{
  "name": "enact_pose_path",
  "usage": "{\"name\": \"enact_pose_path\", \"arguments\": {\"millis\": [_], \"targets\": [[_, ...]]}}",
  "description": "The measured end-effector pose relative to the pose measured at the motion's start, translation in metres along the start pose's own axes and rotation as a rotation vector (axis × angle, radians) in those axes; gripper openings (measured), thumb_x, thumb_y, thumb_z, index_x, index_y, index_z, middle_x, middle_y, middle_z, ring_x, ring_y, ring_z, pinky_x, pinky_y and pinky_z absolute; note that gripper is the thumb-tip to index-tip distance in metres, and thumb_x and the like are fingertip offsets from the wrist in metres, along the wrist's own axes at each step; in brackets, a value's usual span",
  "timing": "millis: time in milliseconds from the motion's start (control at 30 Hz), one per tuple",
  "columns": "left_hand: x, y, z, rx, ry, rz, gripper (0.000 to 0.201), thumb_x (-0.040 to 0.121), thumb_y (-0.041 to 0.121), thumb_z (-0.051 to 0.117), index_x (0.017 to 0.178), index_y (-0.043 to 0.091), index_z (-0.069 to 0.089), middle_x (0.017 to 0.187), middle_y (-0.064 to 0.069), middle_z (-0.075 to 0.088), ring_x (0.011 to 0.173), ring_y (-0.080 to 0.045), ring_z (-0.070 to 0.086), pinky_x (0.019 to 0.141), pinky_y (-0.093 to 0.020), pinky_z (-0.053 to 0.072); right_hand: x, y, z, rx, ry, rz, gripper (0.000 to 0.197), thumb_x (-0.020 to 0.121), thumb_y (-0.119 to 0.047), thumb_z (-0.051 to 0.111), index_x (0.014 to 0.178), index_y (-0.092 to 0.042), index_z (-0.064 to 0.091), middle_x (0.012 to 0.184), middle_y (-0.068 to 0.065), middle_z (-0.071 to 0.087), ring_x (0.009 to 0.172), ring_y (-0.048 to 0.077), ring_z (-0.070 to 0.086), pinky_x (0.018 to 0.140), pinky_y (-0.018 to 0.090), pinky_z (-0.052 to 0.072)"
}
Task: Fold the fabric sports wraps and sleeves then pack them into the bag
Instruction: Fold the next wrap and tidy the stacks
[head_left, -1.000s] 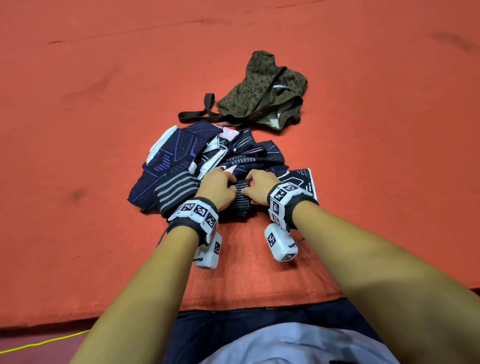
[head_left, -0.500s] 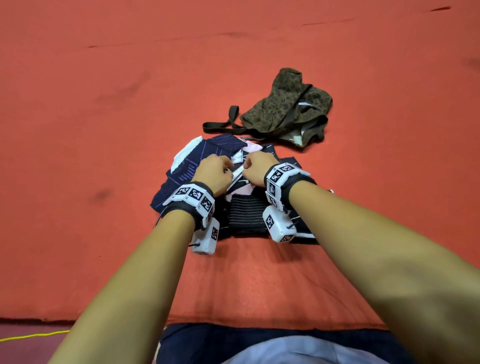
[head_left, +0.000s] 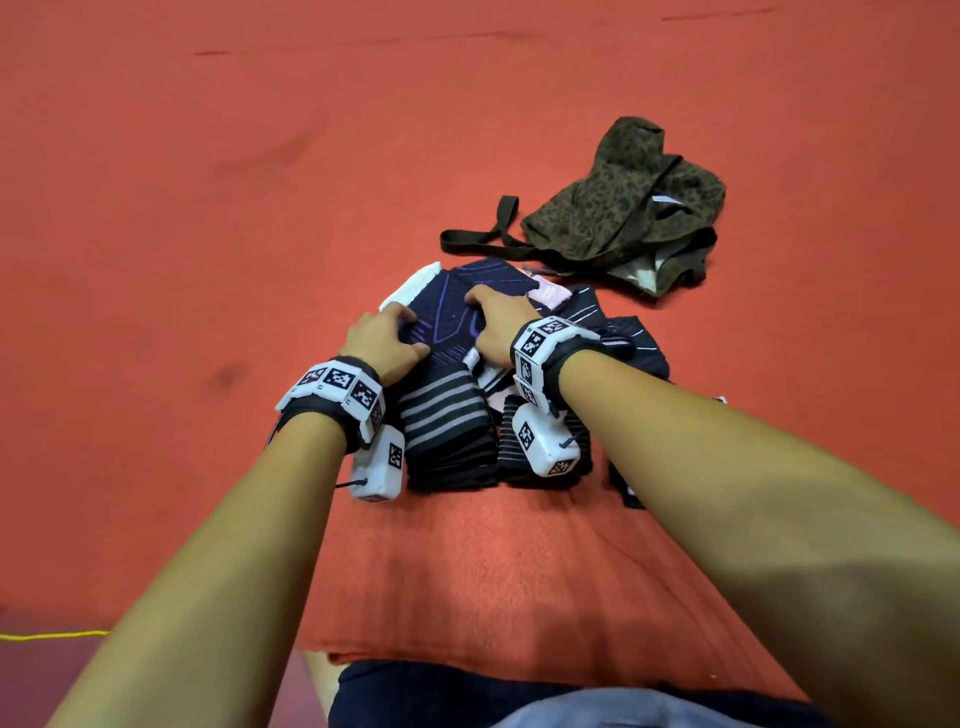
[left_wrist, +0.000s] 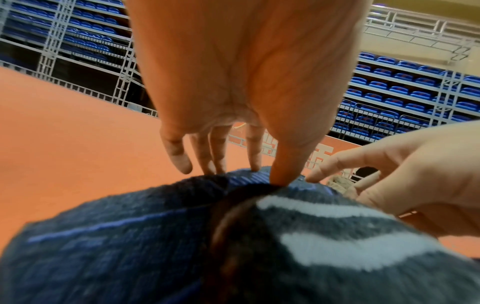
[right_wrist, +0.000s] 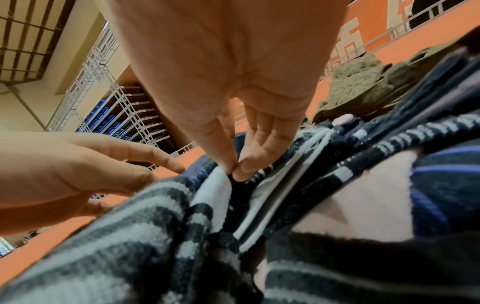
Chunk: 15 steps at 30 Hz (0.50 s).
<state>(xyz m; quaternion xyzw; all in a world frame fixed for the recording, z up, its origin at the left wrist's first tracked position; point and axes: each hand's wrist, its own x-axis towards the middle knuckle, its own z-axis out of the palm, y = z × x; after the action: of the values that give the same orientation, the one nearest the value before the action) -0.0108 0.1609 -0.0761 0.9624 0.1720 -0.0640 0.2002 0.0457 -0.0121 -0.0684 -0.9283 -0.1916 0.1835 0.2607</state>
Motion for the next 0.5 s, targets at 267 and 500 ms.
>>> {"name": "enact_pose_path", "arguments": {"millis": [267, 500], "targets": [[-0.002, 0.016, -0.008, -0.102, 0.054, 0.119, 0.025, 0.088, 0.007, 0.058, 0.109, 0.019, 0.066, 0.094, 0.002, 0.067, 0.094, -0.021, 0.063, 0.078, -0.023, 0.041, 0.003, -0.006, -0.001, 0.048, 0.114, -0.007, 0.023, 0.091, -0.018, 0.062, 0.112, -0.021, 0.072, 0.109, 0.005, 0.073, 0.106, 0.025, 0.064, 0.090, 0.031, 0.052], [-0.012, 0.039, 0.004, -0.106, -0.039, 0.206, 0.051, 0.081, 0.033, 0.079, 0.126, 0.016, 0.062, 0.125, -0.005, 0.064, 0.114, -0.020, 0.059, 0.089, -0.023, 0.040, -0.008, -0.001, -0.018, 0.152, 0.197, -0.011, 0.019, 0.089, -0.015, 0.062, 0.082, -0.019, 0.079, 0.080, 0.003, 0.076, 0.083, 0.022, 0.071, 0.082, 0.039, 0.057]]}}
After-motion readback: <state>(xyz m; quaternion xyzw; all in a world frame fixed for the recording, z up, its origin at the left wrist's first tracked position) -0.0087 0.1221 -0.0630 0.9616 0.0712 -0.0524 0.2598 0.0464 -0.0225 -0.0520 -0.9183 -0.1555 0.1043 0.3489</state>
